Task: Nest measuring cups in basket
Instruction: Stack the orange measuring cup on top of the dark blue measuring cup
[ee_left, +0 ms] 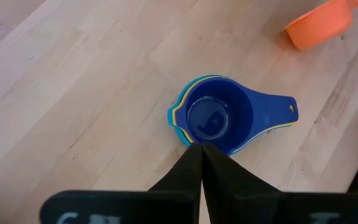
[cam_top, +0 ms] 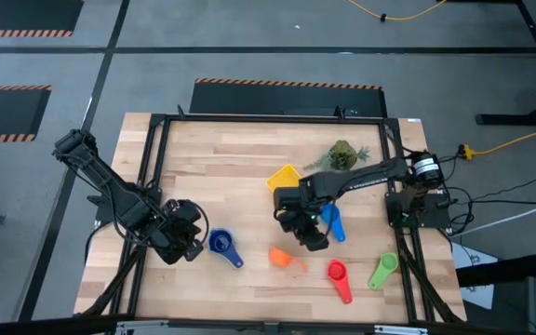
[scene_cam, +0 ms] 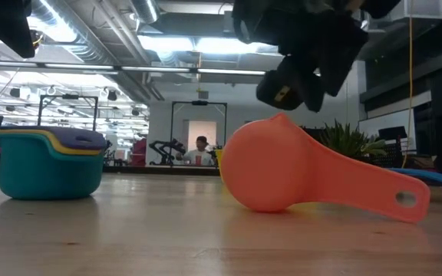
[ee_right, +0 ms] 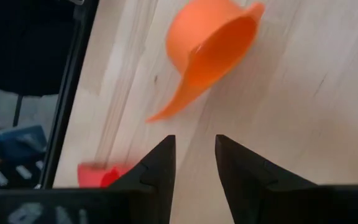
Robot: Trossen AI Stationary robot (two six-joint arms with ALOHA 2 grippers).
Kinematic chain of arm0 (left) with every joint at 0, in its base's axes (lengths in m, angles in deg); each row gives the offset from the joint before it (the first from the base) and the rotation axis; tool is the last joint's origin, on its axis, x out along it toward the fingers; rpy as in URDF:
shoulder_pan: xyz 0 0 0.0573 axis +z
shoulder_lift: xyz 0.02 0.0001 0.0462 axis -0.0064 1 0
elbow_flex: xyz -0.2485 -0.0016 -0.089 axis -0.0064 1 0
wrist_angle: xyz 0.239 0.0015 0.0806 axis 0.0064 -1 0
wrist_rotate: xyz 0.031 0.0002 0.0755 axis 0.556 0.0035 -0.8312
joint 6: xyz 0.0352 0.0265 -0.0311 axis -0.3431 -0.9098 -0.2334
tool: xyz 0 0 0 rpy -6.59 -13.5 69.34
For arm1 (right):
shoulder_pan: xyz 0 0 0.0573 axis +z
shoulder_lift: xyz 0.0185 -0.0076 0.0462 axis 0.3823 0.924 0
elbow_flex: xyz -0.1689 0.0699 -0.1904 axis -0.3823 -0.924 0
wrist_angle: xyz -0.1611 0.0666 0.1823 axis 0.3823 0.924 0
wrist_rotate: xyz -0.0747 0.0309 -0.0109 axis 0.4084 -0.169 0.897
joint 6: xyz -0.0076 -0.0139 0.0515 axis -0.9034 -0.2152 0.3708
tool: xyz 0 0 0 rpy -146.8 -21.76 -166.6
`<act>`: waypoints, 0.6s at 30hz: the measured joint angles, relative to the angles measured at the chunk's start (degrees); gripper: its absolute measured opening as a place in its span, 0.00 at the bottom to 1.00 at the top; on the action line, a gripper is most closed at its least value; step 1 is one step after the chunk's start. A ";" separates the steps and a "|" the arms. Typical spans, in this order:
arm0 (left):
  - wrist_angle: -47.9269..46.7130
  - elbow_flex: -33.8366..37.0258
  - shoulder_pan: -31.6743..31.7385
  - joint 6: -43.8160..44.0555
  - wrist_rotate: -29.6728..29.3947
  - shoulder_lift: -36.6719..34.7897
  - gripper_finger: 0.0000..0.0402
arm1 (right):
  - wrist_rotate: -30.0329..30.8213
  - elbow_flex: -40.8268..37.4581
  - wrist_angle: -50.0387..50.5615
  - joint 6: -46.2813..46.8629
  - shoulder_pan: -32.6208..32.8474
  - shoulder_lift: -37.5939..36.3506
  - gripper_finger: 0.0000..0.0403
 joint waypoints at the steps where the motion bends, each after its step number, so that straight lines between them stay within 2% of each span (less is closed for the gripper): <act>1: 0.00 0.00 0.00 0.00 0.00 0.00 0.00 | 0.00 -0.39 -1.21 0.33 0.00 0.00 0.29; 18: 0.11 0.00 0.00 0.00 -0.11 0.00 0.02 | 0.09 -7.33 -16.63 5.22 2.97 0.00 0.29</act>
